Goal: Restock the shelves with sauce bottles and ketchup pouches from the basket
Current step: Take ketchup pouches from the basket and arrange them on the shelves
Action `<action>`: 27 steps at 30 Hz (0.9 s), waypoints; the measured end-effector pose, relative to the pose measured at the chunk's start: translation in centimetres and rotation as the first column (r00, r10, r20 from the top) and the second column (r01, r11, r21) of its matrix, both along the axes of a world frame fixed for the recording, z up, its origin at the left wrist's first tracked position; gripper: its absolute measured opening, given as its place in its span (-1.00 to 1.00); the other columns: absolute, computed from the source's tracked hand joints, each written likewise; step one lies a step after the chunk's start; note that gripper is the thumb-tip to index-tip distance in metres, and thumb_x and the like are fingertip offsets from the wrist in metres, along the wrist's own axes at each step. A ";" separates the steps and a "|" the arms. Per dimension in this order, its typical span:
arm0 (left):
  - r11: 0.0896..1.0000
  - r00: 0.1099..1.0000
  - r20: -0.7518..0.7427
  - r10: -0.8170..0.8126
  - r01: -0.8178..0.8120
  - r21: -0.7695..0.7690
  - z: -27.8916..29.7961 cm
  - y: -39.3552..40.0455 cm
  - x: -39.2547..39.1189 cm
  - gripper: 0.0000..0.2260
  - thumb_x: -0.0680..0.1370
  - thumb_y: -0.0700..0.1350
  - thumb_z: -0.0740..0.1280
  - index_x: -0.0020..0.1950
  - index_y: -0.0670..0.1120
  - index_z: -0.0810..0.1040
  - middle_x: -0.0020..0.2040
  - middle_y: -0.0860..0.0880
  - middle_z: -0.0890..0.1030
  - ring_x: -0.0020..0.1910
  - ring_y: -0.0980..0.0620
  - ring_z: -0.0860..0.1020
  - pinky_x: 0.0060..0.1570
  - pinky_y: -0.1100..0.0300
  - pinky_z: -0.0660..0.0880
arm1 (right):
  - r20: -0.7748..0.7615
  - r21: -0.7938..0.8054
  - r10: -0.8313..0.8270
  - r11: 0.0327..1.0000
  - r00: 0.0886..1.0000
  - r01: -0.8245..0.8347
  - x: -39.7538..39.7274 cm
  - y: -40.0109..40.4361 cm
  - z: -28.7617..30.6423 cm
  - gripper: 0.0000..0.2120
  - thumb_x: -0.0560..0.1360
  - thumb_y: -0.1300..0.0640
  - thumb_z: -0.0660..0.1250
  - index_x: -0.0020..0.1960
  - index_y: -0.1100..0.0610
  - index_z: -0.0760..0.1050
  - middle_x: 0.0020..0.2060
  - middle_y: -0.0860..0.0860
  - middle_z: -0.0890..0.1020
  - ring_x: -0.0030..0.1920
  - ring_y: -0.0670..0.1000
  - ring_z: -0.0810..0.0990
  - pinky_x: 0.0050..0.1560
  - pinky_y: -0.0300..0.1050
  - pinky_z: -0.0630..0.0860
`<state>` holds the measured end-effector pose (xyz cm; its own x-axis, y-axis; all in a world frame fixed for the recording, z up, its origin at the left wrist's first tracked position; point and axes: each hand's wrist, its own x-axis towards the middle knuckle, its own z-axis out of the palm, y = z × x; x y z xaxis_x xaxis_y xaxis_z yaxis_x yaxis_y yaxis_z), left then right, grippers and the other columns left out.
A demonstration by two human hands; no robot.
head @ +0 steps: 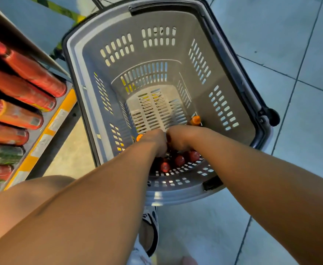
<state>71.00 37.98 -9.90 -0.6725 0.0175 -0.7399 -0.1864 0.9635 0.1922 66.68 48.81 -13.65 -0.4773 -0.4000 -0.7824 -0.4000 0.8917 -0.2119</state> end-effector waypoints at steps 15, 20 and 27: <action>0.980 0.985 -0.068 0.161 -0.152 0.125 0.7 -1.8 -0.8 -0.71 0.52 -0.15 0.34 0.23 -0.12 0.63 0.16 -0.16 0.67 0.16 -0.18 0.63 0.09 0.07 0.59 | 0.028 -0.101 -0.024 0.995 0.999 0.026 -0.6 -0.3 2.5 -0.82 0.58 0.20 0.34 0.17 0.08 0.58 0.12 0.09 0.66 -0.01 0.06 0.54 0.04 -0.10 0.43; 0.943 0.947 -0.150 0.283 -0.246 0.224 4.9 -2.7 -0.5 -0.76 0.54 -0.13 0.33 0.19 -0.12 0.59 0.19 -0.15 0.64 0.17 -0.19 0.59 0.12 0.05 0.57 | -0.160 -0.204 -0.250 0.955 0.955 0.216 -0.1 -0.3 4.9 -0.78 0.48 -0.01 0.34 0.10 -0.01 0.57 0.12 0.03 0.65 0.20 0.20 0.61 0.15 -0.04 0.51; 0.828 0.829 -0.243 0.503 -0.382 0.411 14.4 -5.2 1.3 -0.71 0.55 -0.09 0.36 0.23 -0.18 0.58 0.18 -0.22 0.63 0.16 -0.23 0.61 0.06 0.02 0.56 | -0.396 -0.478 -0.529 0.817 0.751 0.324 0.6 -0.9 14.4 -0.83 0.47 -0.01 0.47 -0.14 0.04 0.51 -0.23 0.06 0.62 -0.10 0.20 0.61 -0.15 -0.01 0.47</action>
